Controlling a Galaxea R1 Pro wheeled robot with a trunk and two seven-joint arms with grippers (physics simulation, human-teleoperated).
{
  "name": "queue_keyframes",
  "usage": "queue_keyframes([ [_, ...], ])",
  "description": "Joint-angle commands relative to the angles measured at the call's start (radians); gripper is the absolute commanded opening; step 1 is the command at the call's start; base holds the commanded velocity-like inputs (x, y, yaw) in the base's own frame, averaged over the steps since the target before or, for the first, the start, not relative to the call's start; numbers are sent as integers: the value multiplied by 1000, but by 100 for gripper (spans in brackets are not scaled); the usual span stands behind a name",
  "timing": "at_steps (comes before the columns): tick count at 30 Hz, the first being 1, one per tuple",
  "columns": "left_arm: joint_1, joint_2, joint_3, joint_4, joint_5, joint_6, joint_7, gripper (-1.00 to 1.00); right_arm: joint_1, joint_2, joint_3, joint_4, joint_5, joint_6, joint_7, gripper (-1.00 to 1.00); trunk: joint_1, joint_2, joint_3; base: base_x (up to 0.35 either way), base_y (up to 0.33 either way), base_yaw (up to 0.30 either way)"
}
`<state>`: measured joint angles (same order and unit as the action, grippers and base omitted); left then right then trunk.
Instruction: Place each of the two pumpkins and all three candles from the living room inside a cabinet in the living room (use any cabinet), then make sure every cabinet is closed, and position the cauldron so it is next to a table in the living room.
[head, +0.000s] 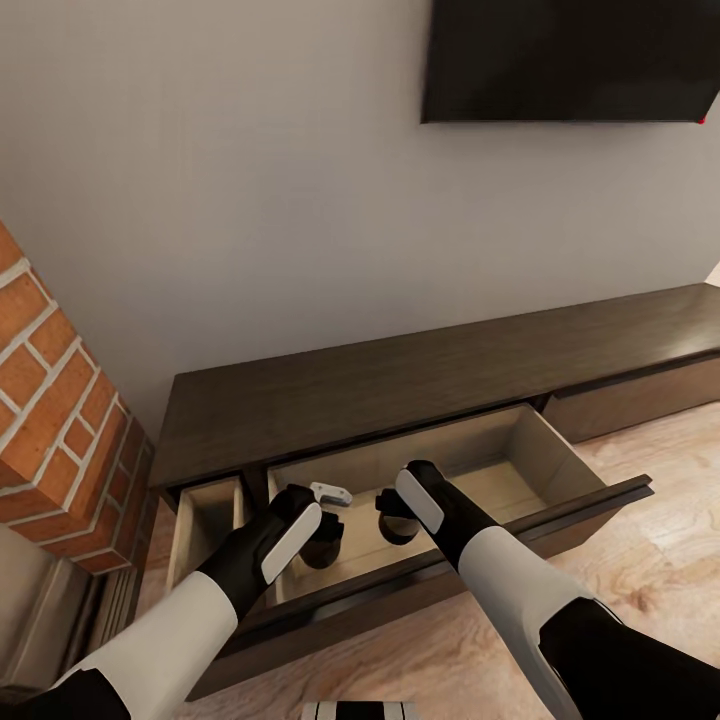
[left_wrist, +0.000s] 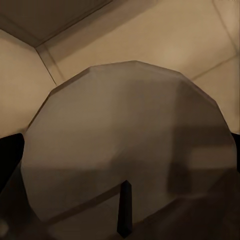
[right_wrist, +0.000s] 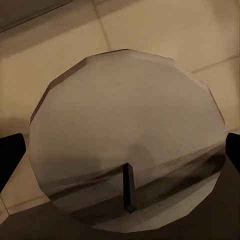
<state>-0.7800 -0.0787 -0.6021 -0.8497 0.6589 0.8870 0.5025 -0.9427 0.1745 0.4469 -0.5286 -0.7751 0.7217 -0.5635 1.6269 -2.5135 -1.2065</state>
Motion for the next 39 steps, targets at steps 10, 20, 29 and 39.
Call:
queue_keyframes([
  [10,-1,0,-3,-4,10,0,10,-100,-1,0,19,-1,-10,1,-6,-100,2,-1,-16,0,0,0],
  [20,-1,0,-2,-8,10,0,10,-100,-1,0,34,-1,-10,0,-6,-100,2,-1,-16,0,0,0],
  [29,-1,0,-2,-9,10,0,10,-100,-1,0,35,-1,-10,1,-6,100,2,-1,-16,0,0,0],
  [39,-1,1,-3,-9,9,0,15,-100,-1,0,35,-1,-10,1,-6,100,2,-1,-16,0,0,0],
])
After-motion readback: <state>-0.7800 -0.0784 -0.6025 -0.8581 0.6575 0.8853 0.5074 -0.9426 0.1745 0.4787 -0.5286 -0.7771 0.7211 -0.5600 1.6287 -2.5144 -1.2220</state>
